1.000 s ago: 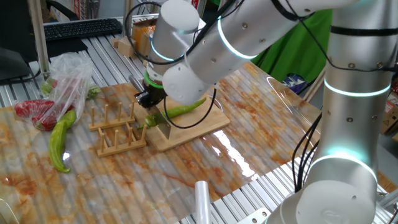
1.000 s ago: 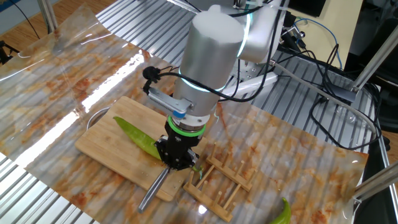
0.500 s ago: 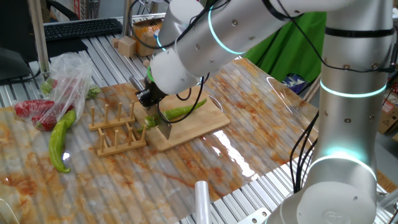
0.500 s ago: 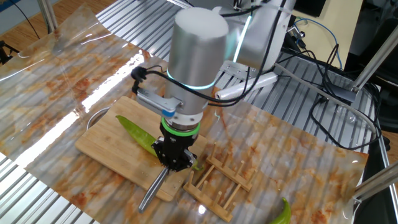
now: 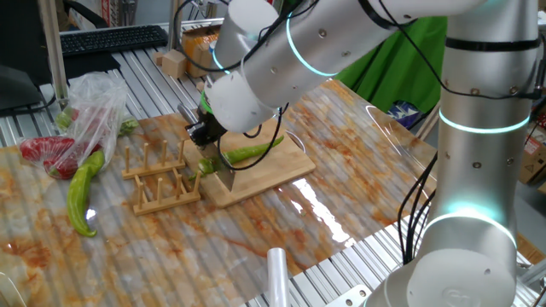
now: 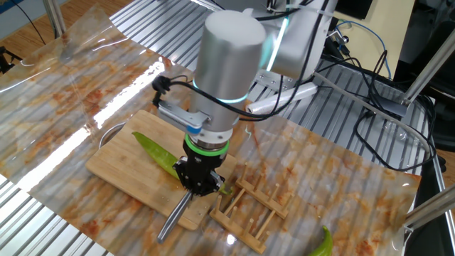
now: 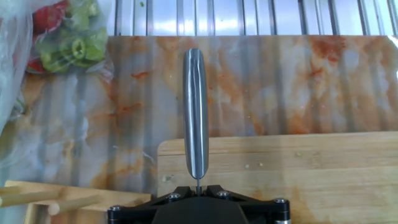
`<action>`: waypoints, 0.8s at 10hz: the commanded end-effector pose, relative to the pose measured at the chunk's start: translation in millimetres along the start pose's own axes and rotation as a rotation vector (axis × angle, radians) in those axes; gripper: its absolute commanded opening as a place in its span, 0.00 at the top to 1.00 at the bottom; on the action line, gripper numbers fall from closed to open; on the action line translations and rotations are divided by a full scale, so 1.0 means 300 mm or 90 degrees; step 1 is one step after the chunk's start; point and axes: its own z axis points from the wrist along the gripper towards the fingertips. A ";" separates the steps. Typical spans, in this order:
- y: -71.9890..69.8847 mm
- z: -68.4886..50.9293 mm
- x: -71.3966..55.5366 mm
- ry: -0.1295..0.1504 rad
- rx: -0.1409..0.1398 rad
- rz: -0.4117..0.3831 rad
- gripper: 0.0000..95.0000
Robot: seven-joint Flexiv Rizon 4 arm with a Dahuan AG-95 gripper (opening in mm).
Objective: Chop the chili peppers
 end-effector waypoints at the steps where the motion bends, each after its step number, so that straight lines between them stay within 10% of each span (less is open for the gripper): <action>1: 0.000 0.030 0.048 -0.007 0.005 0.002 1.00; 8: -0.001 0.049 0.011 -0.008 0.007 0.014 1.00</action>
